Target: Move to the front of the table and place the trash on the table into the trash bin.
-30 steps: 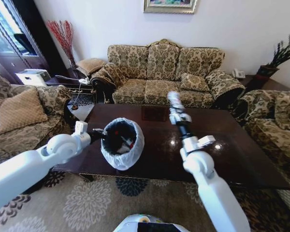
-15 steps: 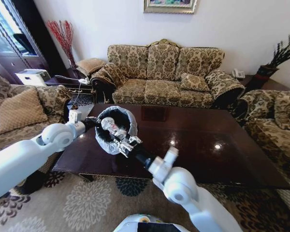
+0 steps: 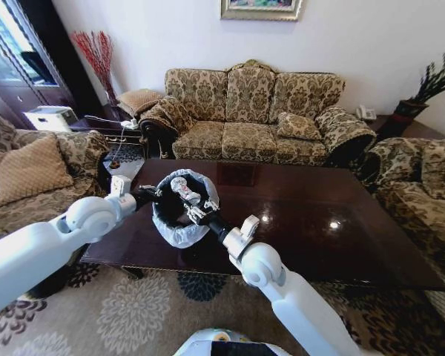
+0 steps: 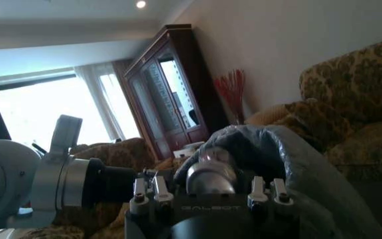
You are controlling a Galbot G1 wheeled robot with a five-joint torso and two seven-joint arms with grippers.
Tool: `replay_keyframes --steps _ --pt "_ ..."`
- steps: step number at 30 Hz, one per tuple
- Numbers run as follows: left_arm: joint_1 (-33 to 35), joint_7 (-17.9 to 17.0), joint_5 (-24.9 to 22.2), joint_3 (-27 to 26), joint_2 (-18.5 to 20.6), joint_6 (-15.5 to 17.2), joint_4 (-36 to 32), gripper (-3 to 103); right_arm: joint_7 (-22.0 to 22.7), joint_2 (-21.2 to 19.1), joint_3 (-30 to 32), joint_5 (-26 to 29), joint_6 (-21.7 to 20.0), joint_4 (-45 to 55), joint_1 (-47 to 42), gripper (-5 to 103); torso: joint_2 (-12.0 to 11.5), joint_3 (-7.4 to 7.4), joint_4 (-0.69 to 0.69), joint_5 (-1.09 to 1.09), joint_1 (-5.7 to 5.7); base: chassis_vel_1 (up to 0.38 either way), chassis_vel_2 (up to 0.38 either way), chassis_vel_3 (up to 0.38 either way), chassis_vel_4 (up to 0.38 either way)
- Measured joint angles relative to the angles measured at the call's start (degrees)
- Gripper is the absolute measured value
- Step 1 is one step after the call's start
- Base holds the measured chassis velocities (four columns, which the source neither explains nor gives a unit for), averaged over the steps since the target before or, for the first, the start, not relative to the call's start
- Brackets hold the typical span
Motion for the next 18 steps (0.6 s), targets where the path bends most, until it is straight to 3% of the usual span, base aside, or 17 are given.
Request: replay_keyframes --steps 3,6,7,8,9,11,12,14,18 --pt "0.15 0.12 -0.13 -0.05 0.00 0.00 -0.22 0 -0.08 -0.16 0.39 -0.01 -0.01 0.33 -0.10 66 0.00 -0.01 0.00 0.00 0.00 0.000 0.000 0.000 0.000" --pt "0.49 -0.29 -0.09 -0.37 -0.11 0.08 0.05 0 0.07 -0.88 1.48 -0.05 0.48 0.71 -0.43 83 0.00 -0.01 0.02 -0.03 0.00 0.000 0.000 0.000 0.000" --pt "0.49 -0.29 -0.09 -0.37 -0.11 0.08 0.05 0 0.07 -0.88 1.48 -0.05 0.48 0.71 -0.43 83 0.00 -0.01 0.02 -0.03 0.00 0.000 0.000 0.000 0.000" --pt "0.76 -0.39 -0.19 -0.39 -0.15 0.11 0.03 0 0.11 -1.05 1.99 0.00 1.99 0.83 -0.71 88 0.00 0.00 0.00 0.04 0.00 0.000 0.000 0.000 0.000" --pt "1.07 -0.62 -0.55 -0.55 -0.19 0.13 0.00 0 0.25 -1.36 2.72 -0.07 3.97 0.96 -1.00 93 0.00 0.00 0.02 -0.03 0.01 0.000 0.000 0.000 0.000" --pt "1.28 -0.76 -0.81 -0.71 -0.22 0.14 -0.02 0 0.26 -1.49 3.01 -0.15 5.24 1.12 -1.33 93 0.00 0.00 0.02 -0.04 0.01 0.000 0.000 0.000 0.000" --pt "2.41 -2.04 -1.83 -1.91 -0.38 0.17 0.31 0 0.28 -2.05 4.80 -0.80 10.68 2.59 -2.33 99 0.00 -0.01 -0.01 -0.01 0.00 0.000 0.000 0.000 0.000" --pt "3.39 -3.81 -2.97 -3.71 -0.83 0.43 0.77 0 0.29 -3.38 7.58 -1.11 15.26 5.86 -4.12 100 0.00 0.00 0.01 0.02 0.00 0.000 0.000 0.000 0.000" --pt "5.90 -4.77 -3.95 -7.95 -0.95 0.54 0.80 0 0.28 -5.68 12.61 -0.56 20.25 10.63 -7.55 100 0.00 -0.01 -0.01 0.01 0.00 0.000 0.000 0.000 0.000"
